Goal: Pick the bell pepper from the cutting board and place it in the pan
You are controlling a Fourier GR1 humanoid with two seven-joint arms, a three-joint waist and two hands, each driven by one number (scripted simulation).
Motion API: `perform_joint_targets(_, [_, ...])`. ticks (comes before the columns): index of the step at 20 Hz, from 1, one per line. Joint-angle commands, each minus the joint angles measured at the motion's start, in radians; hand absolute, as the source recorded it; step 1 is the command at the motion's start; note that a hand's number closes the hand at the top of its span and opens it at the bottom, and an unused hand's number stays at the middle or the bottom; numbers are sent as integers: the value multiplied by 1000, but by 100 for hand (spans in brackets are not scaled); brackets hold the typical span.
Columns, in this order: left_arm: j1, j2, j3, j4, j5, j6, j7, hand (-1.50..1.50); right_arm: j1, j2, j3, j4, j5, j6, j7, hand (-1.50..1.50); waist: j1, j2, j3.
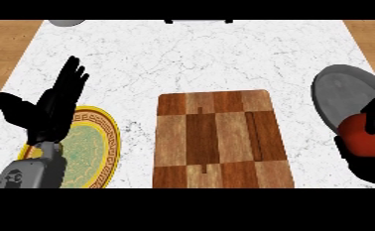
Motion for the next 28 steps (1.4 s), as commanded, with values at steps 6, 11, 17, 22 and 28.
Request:
perform_joint_targets(6, [17,17,28,-14,20,-39,-4,0,-72,-51,-311,410,-153,-129,-297,150,12,3,0])
perform_joint_targets(11, [10,-16,0,-8,-18,-7,-15,0,-144,-133,-423,741,-210,-203,-533,150,18,5,1])
perform_joint_targets(17, [-69,-18,18,35,-3,-7,30,0,-225,-115,-376,1061,-173,-323,-762,150,17,6,1])
perform_joint_targets(22, [-50,12,24,10,-3,-40,39,0,-346,-81,-334,1336,-129,-428,-898,150,28,7,1])
perform_joint_targets(28, [-31,-2,18,-20,3,-40,55,0,-504,-140,-348,1666,-69,-455,-881,150,42,11,2])
